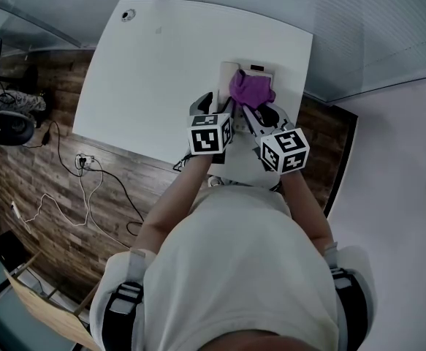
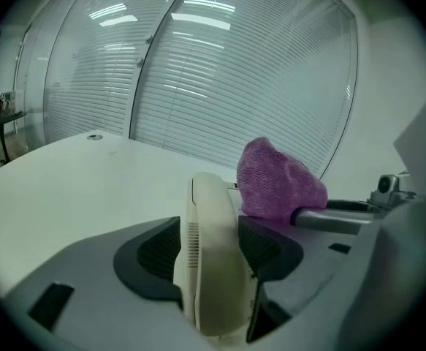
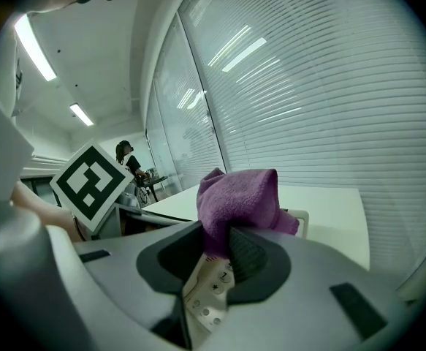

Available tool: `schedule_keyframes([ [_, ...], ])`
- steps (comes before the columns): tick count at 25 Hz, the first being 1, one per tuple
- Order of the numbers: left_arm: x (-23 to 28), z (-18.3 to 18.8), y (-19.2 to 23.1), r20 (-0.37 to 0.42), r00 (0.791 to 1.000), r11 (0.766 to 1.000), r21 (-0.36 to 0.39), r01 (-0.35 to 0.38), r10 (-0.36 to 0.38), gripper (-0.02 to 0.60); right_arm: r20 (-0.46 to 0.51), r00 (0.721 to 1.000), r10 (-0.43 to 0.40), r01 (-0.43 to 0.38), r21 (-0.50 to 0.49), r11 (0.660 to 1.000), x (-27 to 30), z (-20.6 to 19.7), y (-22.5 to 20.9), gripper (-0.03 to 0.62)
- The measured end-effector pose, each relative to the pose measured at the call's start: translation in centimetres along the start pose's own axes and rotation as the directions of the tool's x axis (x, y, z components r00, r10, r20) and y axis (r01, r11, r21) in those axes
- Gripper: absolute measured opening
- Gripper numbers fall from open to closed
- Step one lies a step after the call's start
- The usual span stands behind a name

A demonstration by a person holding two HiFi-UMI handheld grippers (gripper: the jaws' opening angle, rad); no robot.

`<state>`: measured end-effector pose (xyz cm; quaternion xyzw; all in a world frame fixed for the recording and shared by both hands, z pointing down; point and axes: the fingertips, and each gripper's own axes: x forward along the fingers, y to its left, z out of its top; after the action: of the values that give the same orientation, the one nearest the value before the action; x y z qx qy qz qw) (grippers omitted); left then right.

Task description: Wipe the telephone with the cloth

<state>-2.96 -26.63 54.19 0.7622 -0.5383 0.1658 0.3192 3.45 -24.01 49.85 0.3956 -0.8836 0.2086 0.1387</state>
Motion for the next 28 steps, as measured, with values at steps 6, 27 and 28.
schedule_keyframes([
  [6, 1.3, -0.2, -0.2, -0.015, 1.0, 1.0, 0.012, -0.002, 0.002, 0.239, -0.003, 1.0, -0.016, 0.016, 0.012, 1.0, 0.3, -0.4, -0.8, 0.104],
  [27, 3.0, -0.6, -0.3, -0.031, 0.999, 1.0, 0.007, -0.029, 0.029, 0.225, -0.006, 0.999, -0.037, 0.037, 0.016, 0.999, 0.5, -0.8, -1.7, 0.104],
  [28, 3.0, -0.5, -0.3, -0.03, 0.999, 1.0, 0.002, -0.028, 0.028, 0.225, -0.005, 0.999, -0.038, 0.038, 0.015, 0.999, 0.5, -0.8, -1.7, 0.104],
])
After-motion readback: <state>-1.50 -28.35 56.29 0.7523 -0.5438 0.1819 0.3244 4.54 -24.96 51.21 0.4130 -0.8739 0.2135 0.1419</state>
